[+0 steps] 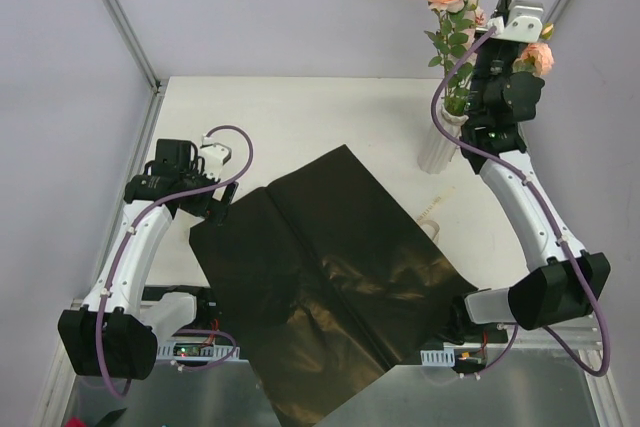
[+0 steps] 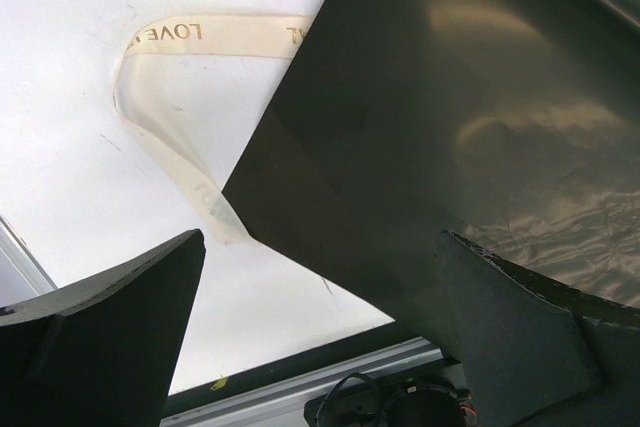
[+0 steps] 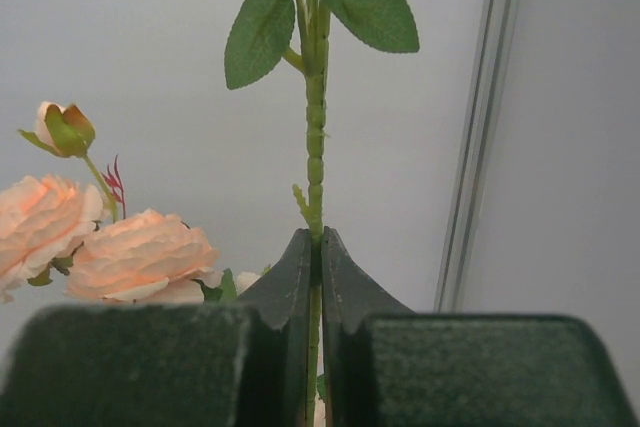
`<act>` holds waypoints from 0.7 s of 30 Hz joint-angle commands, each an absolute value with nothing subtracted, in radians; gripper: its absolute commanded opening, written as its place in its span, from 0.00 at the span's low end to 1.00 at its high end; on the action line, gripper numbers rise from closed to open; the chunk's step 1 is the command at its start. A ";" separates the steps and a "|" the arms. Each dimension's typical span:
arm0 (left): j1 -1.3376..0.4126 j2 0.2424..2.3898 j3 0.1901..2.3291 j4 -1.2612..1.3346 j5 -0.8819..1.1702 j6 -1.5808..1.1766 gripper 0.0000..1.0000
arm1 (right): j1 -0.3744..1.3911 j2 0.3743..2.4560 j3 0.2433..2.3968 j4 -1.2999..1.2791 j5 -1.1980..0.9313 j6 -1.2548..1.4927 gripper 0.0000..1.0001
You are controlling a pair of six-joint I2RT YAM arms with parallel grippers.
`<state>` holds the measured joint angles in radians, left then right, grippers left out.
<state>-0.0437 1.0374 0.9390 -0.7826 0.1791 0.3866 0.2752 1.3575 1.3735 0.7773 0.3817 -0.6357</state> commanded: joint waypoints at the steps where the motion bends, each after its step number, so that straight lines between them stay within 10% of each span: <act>1: -0.029 1.042 0.977 -0.772 0.196 0.406 0.99 | 0.256 1.364 1.362 0.894 0.391 -0.624 0.01; 15: -0.029 1.035 0.994 -0.770 0.189 0.382 0.99 | 0.265 1.345 1.178 0.872 0.446 -0.549 0.03; 21: -0.029 1.020 1.012 -0.770 0.199 0.361 0.99 | 0.331 1.197 1.080 0.563 0.497 -0.404 0.63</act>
<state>-0.0433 1.0412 0.9676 -0.7761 0.1791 0.3805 0.2947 1.3342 1.1023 0.7116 0.4500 -0.5381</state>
